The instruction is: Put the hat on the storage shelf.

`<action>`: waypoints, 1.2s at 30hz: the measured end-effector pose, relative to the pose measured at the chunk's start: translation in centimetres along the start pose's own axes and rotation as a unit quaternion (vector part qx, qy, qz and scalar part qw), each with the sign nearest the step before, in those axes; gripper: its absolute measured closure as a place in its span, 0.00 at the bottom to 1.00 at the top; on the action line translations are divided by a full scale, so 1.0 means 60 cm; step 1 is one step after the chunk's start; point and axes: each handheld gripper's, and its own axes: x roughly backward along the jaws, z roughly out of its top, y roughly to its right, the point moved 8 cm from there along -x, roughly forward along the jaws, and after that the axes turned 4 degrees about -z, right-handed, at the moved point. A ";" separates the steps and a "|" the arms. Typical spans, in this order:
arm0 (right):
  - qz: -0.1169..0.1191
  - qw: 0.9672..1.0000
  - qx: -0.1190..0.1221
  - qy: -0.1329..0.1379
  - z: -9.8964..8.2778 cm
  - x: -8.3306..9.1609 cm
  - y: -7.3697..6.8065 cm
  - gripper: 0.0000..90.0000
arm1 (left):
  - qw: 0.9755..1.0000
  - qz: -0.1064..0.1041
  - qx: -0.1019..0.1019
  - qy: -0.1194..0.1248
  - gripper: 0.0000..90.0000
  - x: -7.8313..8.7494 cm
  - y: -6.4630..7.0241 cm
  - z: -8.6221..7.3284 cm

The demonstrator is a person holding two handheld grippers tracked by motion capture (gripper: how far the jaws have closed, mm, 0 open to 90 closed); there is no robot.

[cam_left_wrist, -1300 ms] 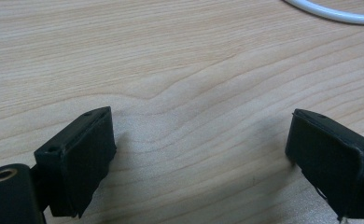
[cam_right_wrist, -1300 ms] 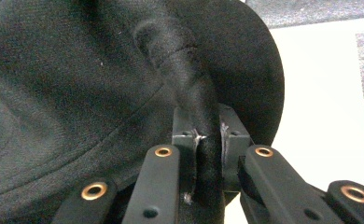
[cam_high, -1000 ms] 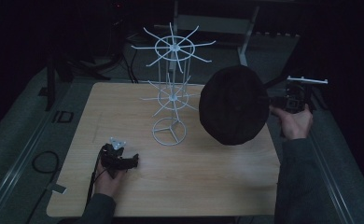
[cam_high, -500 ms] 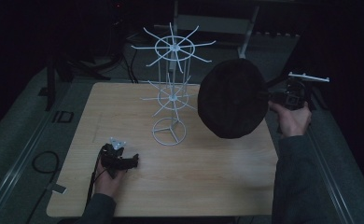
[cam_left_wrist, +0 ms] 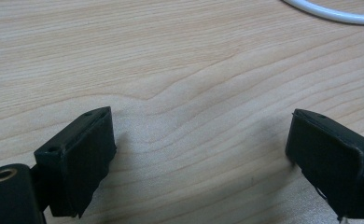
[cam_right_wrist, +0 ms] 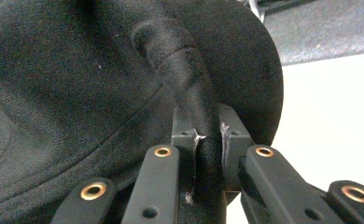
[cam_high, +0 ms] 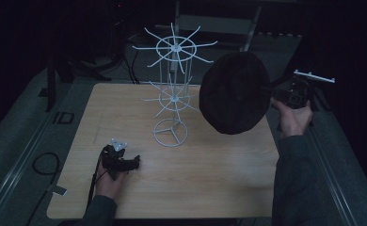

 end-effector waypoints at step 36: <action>0.047 0.997 0.024 0.049 0.023 0.014 -0.030 0.89 | 1.000 -0.001 -0.001 0.000 0.10 0.000 0.001 0.000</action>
